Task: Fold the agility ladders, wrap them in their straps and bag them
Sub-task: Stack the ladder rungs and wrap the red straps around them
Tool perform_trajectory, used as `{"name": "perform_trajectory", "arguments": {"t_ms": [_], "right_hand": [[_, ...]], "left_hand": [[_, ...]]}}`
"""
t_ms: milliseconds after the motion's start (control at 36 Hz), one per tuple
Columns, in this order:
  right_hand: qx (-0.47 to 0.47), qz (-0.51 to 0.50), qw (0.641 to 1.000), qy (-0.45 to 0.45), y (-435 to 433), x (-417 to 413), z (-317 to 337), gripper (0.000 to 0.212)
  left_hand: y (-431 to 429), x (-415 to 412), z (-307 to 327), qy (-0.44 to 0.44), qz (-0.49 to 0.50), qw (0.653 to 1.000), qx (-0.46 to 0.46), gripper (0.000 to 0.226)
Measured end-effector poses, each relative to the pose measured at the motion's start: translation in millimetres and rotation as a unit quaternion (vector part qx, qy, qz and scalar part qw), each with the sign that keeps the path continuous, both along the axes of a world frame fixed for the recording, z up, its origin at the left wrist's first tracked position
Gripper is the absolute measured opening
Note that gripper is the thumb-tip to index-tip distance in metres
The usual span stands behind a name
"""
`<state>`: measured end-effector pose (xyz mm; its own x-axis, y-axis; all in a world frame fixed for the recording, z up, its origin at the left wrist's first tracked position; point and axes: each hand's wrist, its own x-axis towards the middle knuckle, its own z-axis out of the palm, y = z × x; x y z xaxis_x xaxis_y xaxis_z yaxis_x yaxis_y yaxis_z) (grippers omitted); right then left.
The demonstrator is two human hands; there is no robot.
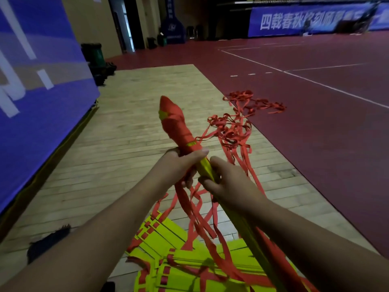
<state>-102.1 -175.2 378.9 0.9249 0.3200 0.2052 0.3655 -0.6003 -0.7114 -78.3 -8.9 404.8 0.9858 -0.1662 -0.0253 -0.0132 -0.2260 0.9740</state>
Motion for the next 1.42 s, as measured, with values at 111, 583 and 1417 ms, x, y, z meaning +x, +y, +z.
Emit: {"name": "perform_trajectory", "arguments": {"t_ms": [111,583,1417], "right_hand": [[0.093,0.025,0.992,0.079,-2,-2,9,0.019],[0.322,0.101,0.892,0.300,-6,-5,21,0.030],[-0.098,0.015,0.991,0.094,6,-5,3,0.009]], "left_hand": [[1,3,3,-0.038,0.054,0.995,-0.076,0.032],[25,7,15,0.029,-0.033,0.999,-0.012,0.046],[-2,-1,-8,0.013,0.071,0.997,0.000,0.039]]}}
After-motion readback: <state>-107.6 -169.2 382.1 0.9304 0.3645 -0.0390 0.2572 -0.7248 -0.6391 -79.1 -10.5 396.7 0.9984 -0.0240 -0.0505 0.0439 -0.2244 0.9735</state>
